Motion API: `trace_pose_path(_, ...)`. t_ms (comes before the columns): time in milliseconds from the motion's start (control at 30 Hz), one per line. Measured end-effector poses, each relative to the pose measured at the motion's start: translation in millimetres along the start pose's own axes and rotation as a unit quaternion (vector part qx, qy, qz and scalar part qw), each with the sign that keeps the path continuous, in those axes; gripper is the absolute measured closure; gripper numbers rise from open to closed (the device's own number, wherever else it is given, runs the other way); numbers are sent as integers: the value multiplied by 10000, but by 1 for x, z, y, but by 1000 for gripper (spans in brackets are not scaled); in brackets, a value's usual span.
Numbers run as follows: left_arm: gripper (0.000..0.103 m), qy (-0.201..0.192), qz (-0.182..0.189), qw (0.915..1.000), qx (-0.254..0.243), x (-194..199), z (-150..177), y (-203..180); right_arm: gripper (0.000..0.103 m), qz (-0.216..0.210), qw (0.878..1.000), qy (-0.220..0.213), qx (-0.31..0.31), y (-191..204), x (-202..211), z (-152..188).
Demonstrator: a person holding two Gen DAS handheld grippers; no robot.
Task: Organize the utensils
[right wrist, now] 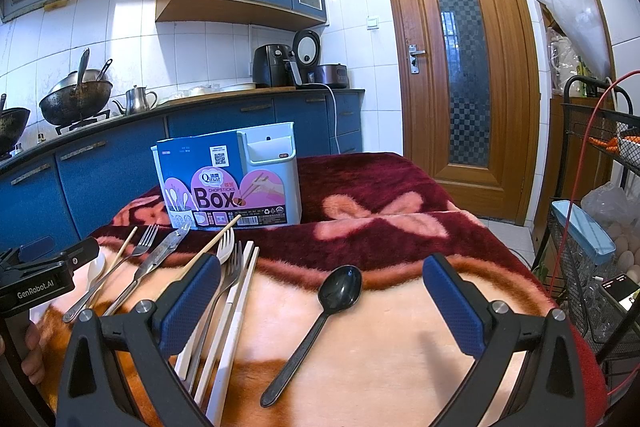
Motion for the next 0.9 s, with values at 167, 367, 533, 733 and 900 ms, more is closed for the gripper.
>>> trace_pose_path(167,4,1,2,10000,-1,0,0,0,0,0,10000,-1,-1,0,0,0)
trace_pose_path(367,4,0,1,10000,1,0,0,0,0,0,10000,-2,-2,0,0,0)
trace_pose_path(533,4,1,4,10000,2,0,0,0,0,0,10000,-3,-2,0,0,0)
trace_pose_path(733,4,3,0,10000,2,0,0,0,0,-4,10000,15,-16,0,-1,0)
trace_pose_path(900,4,35,3,10000,-1,-1,0,0,0,-11,10000,69,-25,1,-3,2)
Point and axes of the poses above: each gripper's, at about its wrist camera, not at the fingertips, and x roughly against the way its jaws point, y to its left, z to its underside, the point moved 9 cm from there along -x, roughly the way its jaws point, and after that the axes turned 11 degrees about -x, right-handed, at the moved point
